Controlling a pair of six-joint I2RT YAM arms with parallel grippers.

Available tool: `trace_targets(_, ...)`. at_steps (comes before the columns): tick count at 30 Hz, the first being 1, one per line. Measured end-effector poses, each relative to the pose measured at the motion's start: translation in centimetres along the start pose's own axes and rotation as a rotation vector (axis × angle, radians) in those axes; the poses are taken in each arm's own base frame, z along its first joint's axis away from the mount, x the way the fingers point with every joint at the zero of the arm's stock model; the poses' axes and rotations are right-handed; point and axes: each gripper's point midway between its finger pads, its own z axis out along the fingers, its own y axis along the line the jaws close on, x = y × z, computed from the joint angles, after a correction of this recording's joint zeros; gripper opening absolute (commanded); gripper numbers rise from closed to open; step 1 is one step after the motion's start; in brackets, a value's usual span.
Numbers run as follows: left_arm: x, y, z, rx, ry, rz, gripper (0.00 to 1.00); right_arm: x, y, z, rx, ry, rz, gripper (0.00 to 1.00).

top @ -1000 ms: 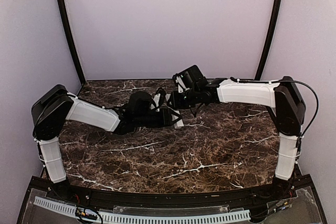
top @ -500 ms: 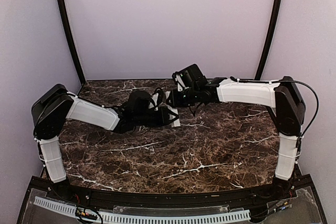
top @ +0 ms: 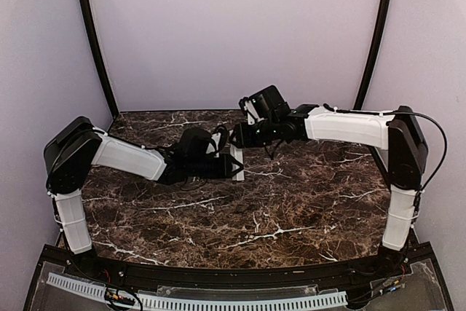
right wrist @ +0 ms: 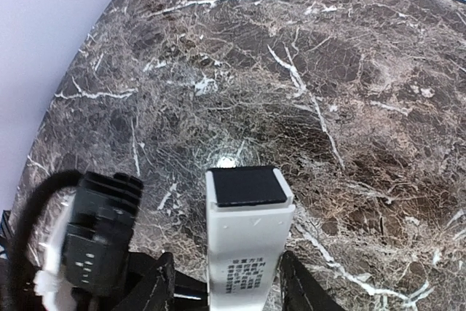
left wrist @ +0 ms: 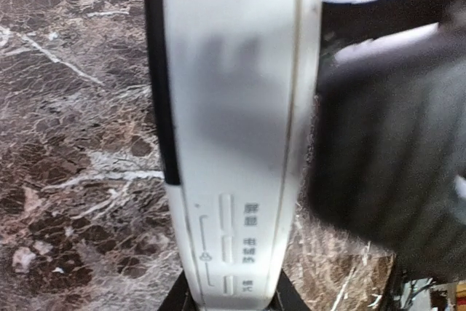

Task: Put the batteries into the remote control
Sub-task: Pass from the right arm to the left, then pass from the left arm to the right

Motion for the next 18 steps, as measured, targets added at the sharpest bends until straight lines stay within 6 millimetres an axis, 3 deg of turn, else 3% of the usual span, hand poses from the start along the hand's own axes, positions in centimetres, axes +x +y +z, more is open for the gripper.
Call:
trace_targets(3, 0.4, 1.5, -0.1, -0.077, 0.013, 0.063, 0.00, -1.1, 0.6, -1.7, -0.016, -0.019, -0.012, 0.55)
trace_targets(8, 0.9, 4.1, -0.8, -0.246, 0.034, 0.226, 0.00, -4.6, 2.6, -6.3, -0.083, -0.093, -0.035, 0.57)
trace_targets(12, -0.4, 4.8, -2.0, -0.412, -0.004, 0.453, 0.00, -6.5, 2.9, -10.0, -0.128, -0.145, -0.022, 0.60)
trace_targets(15, -1.5, 4.4, -2.9, -0.524, -0.039, 0.652, 0.00, -6.7, 2.2, -11.4, -0.151, -0.149, 0.006, 0.62)
trace_targets(18, -2.6, 4.1, -3.8, -0.643, -0.074, 0.846, 0.00, -5.3, 0.8, -11.6, -0.164, -0.109, 0.050, 0.64)
